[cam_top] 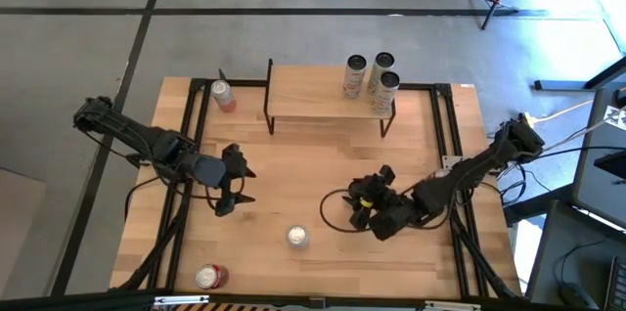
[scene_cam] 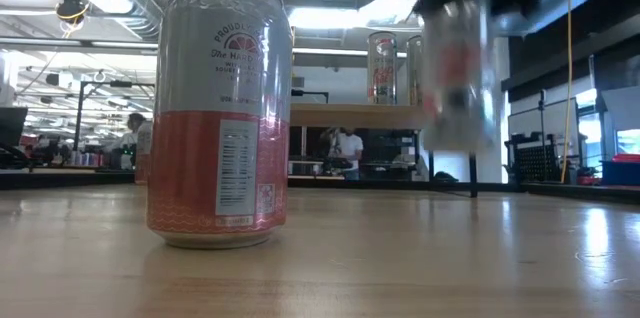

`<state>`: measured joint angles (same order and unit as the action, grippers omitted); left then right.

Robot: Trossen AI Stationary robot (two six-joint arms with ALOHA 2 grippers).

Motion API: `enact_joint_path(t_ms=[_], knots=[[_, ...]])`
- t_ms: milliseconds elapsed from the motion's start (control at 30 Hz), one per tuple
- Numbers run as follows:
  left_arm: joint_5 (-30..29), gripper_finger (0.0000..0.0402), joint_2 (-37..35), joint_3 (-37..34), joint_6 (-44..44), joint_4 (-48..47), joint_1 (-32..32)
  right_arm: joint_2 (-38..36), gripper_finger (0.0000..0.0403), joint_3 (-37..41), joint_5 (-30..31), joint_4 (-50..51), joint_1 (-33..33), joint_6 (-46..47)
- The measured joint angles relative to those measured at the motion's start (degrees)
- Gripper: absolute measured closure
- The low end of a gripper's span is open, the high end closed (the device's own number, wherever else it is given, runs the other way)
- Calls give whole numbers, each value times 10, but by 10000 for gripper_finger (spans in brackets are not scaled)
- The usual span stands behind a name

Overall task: Place canned beverage on shelf
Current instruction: Put the white and pink soda can aligned with other white and pink soda can on the shelf

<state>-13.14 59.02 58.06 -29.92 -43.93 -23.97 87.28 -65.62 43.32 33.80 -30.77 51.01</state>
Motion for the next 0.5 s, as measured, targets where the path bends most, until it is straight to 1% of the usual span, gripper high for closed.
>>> enact_joint_path(t_ms=[233, 400, 500], knots=[[21, 86, -48, 2, -4, 2, -1, 0, 177, -134, 7, 58, 72, -79], [-17, 86, -67, 2, 1, 3, -1, -1, 177, -201, 7, 118, 148, -115], [-25, 86, -67, 2, 1, 3, 0, -1, 177, -220, 5, 120, 193, -142]])
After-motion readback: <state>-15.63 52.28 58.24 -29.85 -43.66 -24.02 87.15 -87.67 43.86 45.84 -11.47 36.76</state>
